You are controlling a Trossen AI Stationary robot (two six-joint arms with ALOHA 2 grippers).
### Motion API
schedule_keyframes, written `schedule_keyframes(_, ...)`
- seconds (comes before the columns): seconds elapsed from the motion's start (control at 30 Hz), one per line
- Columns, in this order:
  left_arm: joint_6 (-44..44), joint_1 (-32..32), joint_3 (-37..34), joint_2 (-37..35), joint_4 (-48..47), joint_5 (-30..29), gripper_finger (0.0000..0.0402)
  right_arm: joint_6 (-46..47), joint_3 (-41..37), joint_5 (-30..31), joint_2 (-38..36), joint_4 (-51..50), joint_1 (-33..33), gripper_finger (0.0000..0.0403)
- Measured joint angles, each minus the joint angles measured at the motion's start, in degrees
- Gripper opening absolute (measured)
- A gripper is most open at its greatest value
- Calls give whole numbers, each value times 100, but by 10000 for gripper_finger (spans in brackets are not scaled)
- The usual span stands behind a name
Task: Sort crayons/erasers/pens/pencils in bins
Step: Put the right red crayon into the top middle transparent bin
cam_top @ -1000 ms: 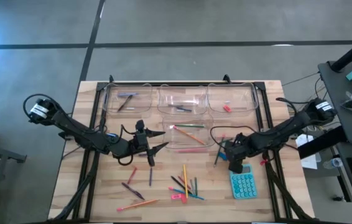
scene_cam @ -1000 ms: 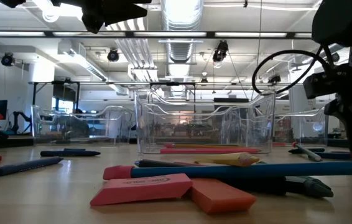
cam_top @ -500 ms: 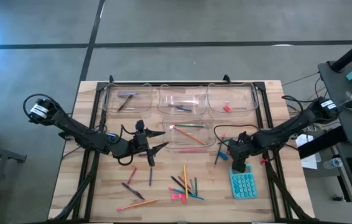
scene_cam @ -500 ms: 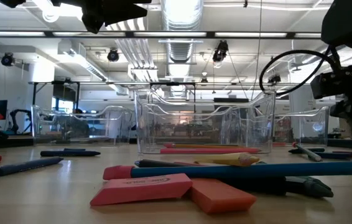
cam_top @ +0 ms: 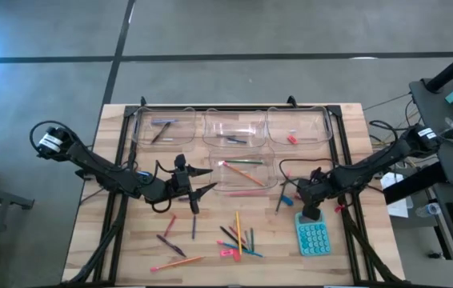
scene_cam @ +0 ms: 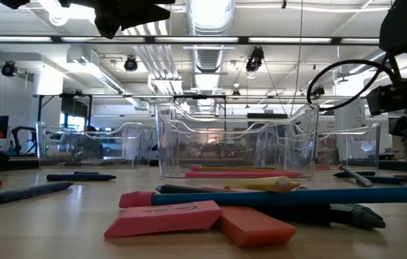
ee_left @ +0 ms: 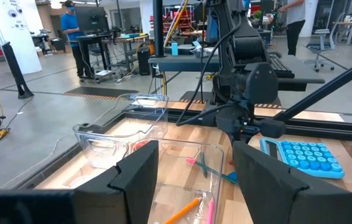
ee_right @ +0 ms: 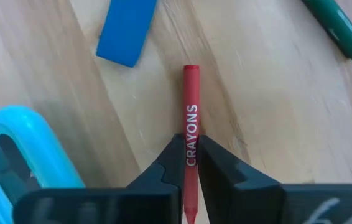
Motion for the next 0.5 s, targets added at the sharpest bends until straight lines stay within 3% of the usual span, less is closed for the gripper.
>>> schedule_keyframes(0.23, -2, -1, 0, 0, 4, 0, 192, 203, -11, 60, -889, -280, 1, 23)
schedule_keyframes(0.5, -52, -3, 0, 2, 13, 0, 192, -256, 583, 1011, -1722, -97, 0, 22)
